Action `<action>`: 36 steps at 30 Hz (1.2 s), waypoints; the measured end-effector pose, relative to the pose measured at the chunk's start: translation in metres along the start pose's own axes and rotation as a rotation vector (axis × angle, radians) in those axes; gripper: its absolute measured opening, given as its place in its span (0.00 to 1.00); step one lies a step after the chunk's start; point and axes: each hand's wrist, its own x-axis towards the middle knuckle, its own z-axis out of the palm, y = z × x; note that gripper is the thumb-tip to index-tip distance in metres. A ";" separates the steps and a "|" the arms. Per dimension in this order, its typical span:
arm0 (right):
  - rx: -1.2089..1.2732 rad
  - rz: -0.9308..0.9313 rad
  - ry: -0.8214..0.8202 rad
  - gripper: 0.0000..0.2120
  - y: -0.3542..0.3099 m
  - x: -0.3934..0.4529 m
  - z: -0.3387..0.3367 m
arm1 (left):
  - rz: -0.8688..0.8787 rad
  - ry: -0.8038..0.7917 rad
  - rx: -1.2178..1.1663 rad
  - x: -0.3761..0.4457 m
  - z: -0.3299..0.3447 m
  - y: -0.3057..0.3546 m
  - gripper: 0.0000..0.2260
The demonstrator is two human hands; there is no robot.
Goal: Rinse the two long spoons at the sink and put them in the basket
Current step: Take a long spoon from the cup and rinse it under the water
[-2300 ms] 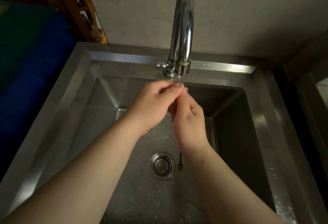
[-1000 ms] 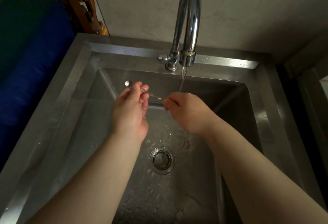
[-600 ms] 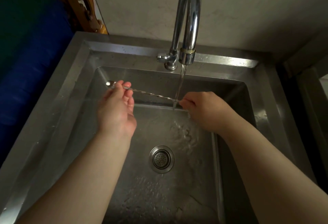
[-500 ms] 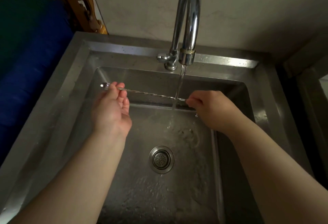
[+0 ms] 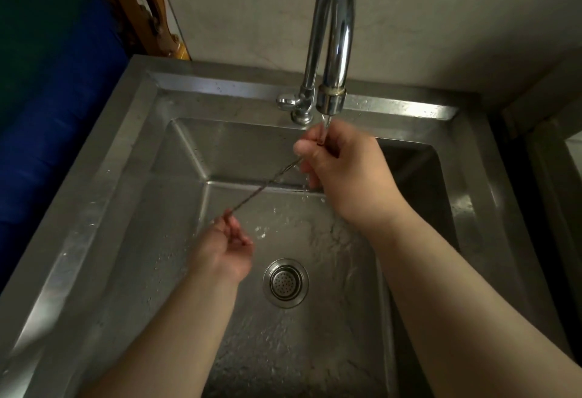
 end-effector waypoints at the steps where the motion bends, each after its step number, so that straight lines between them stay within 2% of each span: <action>1: -0.011 -0.017 0.009 0.04 -0.001 0.000 0.003 | -0.053 -0.004 -0.011 0.001 -0.003 -0.006 0.13; 7: -0.088 -0.109 0.054 0.06 -0.004 -0.004 0.010 | -0.280 -0.012 -0.089 -0.004 -0.011 -0.045 0.12; 12: -0.150 -0.173 0.079 0.04 -0.002 -0.011 0.005 | -0.315 -0.033 -0.108 -0.009 -0.009 -0.057 0.11; 16: -0.115 -0.036 0.106 0.01 0.015 -0.017 -0.011 | -0.258 -0.026 -0.009 0.002 -0.011 -0.046 0.12; 19: 0.048 0.189 0.166 0.02 0.043 -0.032 -0.023 | -0.203 0.018 0.146 0.009 -0.018 -0.031 0.13; 21: 0.206 0.373 0.214 0.02 0.069 -0.047 -0.023 | -0.091 0.063 0.287 0.010 -0.024 -0.023 0.10; 23: 0.324 0.529 0.260 0.03 0.097 -0.063 -0.015 | 0.144 0.087 0.522 0.010 -0.029 -0.017 0.05; 28: 0.449 0.792 0.370 0.06 0.167 -0.101 0.021 | 0.906 -0.016 1.236 0.001 -0.035 0.003 0.09; 31: 0.528 0.920 0.443 0.03 0.205 -0.117 0.043 | 1.402 0.089 1.774 -0.002 -0.041 0.019 0.15; 33: 0.516 1.001 0.436 0.07 0.229 -0.127 0.056 | 1.530 0.180 2.002 -0.002 -0.046 0.029 0.20; 36: 0.530 1.079 0.431 0.09 0.257 -0.139 0.070 | 1.443 0.332 2.179 0.005 -0.051 0.045 0.25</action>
